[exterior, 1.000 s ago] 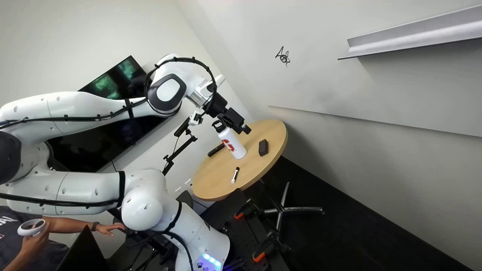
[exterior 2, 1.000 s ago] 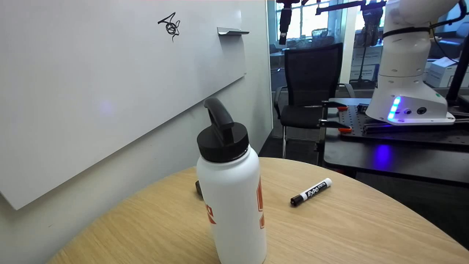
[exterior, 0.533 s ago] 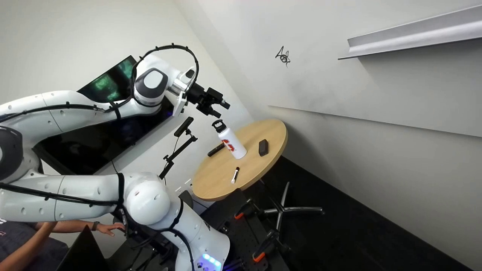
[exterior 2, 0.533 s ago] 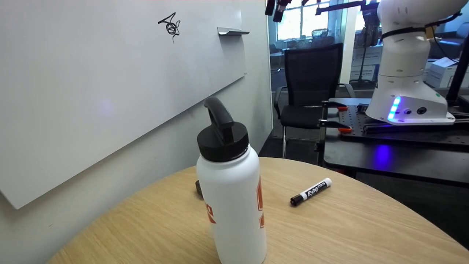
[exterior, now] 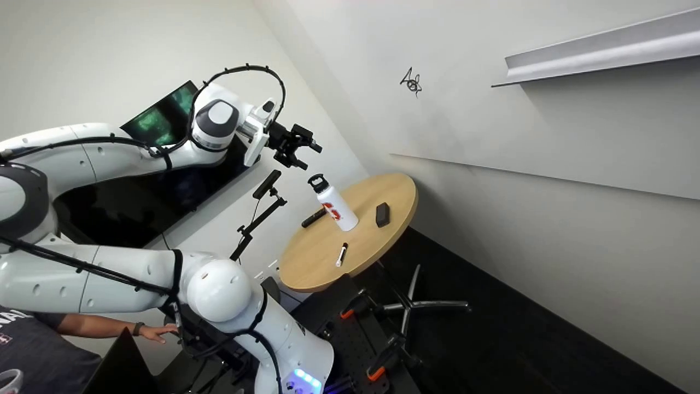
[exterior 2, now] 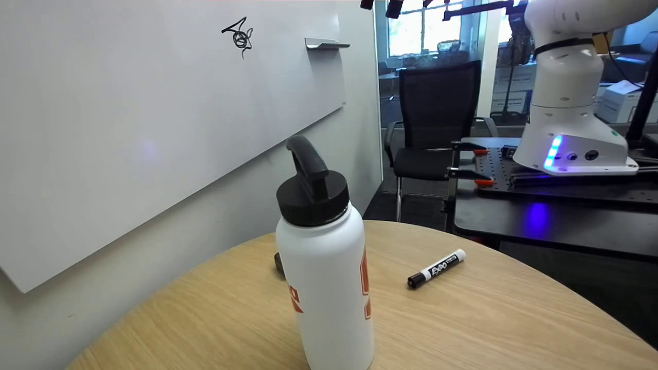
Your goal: Take off the lid from the bottle
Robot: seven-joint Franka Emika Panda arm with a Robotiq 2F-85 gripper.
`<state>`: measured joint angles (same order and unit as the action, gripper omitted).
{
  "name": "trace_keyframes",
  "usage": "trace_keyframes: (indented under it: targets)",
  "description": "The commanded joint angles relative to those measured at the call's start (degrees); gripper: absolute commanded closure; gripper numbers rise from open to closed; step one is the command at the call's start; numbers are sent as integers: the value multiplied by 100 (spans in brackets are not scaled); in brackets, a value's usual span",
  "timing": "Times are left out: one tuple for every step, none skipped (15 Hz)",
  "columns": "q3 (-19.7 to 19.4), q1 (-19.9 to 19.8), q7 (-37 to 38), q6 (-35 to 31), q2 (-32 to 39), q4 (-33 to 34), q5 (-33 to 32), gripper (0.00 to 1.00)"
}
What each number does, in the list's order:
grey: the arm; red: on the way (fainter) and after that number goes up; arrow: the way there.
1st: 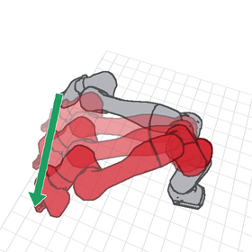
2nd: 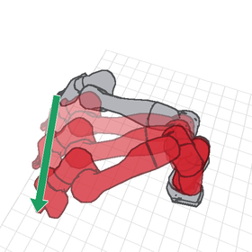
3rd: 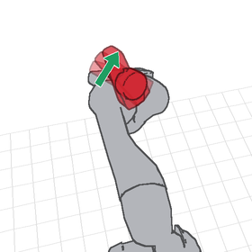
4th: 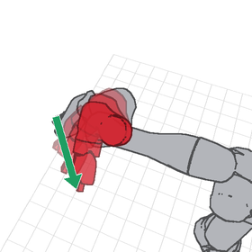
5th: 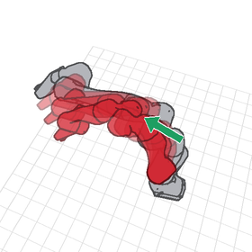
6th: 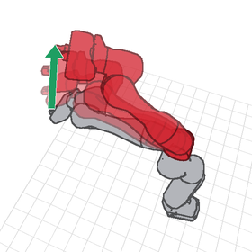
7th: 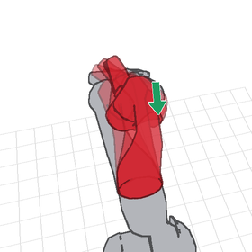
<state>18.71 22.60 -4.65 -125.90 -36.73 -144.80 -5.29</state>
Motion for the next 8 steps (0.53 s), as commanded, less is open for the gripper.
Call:
trace_keyframes:
  targets:
    - [-8,8,-3,14,12,15,-6,0]
    - [-176,151,-329,78,113,87,152,0]
    - [-248,278,-716,198,286,254,181,0]
    - [-277,372,-992,260,408,371,217,0]
    - [-237,417,-1180,369,585,558,218,0]
    - [-213,477,-1383,478,718,714,203,0]
    - [-154,527,-1531,623,910,933,182,0]
    - [-102,586,-1700,715,1104,1138,165,0]
